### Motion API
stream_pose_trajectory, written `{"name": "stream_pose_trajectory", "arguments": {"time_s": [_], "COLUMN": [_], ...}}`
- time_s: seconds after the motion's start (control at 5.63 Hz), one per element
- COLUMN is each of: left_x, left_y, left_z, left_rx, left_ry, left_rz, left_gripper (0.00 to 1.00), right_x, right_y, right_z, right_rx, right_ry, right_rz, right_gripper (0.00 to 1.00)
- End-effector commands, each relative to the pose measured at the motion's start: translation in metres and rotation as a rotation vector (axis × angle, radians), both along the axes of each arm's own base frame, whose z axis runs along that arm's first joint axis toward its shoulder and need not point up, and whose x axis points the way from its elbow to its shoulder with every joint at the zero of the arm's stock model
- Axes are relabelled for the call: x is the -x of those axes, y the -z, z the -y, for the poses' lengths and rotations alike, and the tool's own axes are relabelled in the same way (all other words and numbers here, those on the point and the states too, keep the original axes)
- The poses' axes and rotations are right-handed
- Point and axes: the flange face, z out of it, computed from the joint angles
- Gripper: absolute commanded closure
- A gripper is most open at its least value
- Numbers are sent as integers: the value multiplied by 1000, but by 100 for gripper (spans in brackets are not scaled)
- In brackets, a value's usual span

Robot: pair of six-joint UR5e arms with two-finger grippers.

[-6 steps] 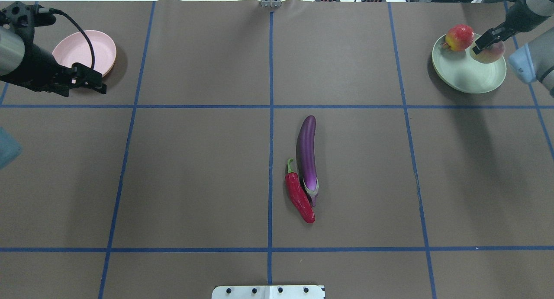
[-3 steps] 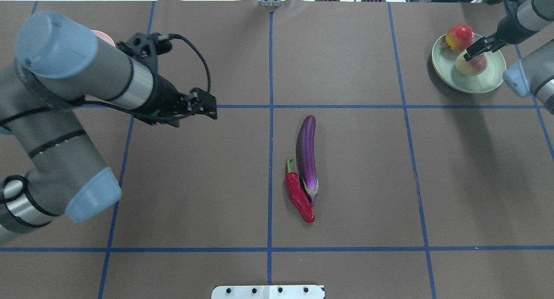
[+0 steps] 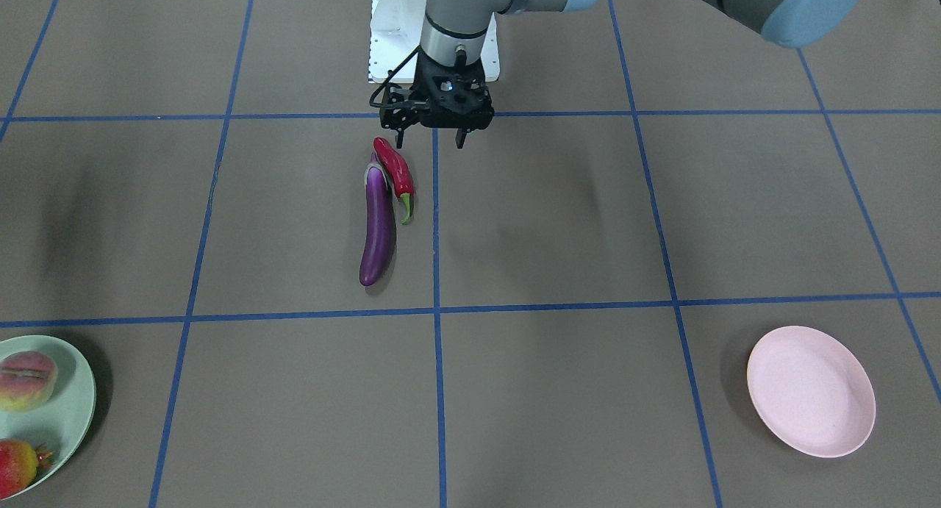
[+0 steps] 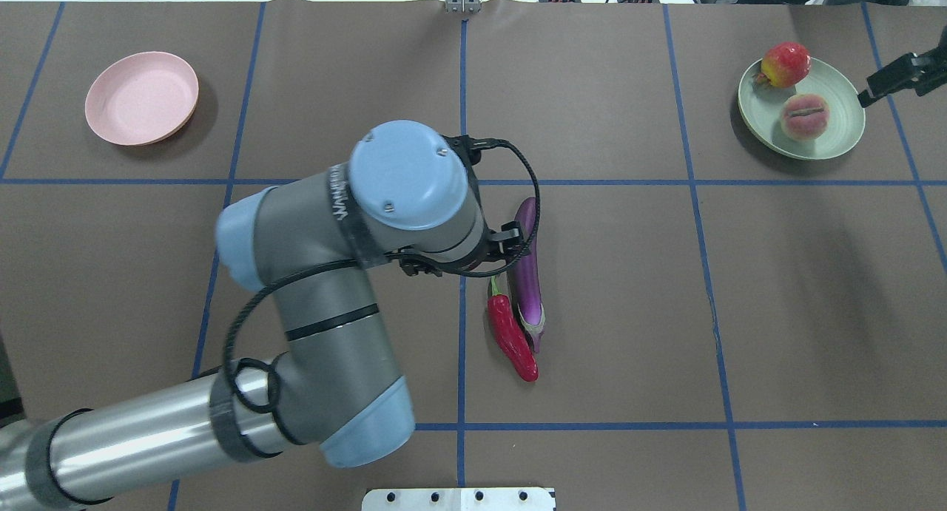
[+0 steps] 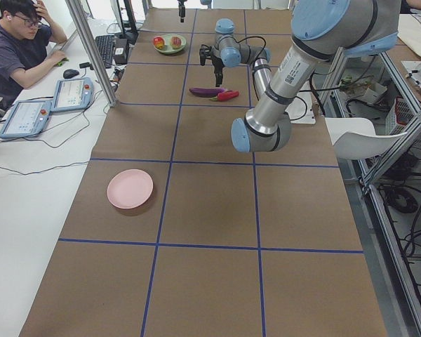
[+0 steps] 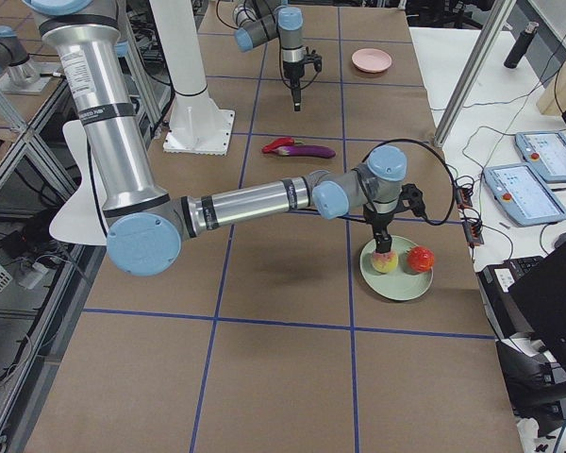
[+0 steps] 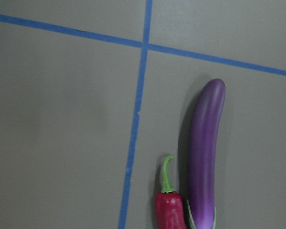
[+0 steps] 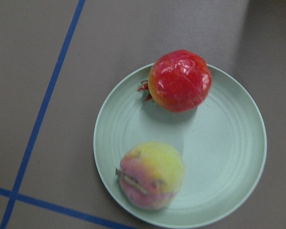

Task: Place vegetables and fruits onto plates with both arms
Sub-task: 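Reach the left gripper to the purple eggplant and grasp it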

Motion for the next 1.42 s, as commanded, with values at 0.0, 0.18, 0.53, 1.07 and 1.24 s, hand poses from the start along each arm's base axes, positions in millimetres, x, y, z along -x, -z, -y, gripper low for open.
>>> {"name": "stream_pose_trajectory", "arguments": {"time_s": [0.0, 0.18, 0.53, 1.07, 1.24], "left_x": [-59, -72, -89, -108, -111], "left_y": [4, -12, -44, -27, -21], "left_z": [33, 56, 81, 91, 91], "left_rx": [16, -12, -63, -57, -58], "left_ry": [1, 12, -33, -35, -37], "left_rz": [65, 34, 91, 100, 99], "left_gripper": [0, 0, 0, 0, 0], "right_x": [-62, -92, -114, -139, -140], "right_y": [-22, -44, -63, -80, -84], "right_z": [-114, -151, -232, -239, -237], "right_rx": [-2, -21, 64, 142, 136], "right_ry": [-14, 5, -22, -24, -6], "right_rz": [-26, -44, -57, -89, -93], "right_gripper": [0, 0, 0, 0, 0]}}
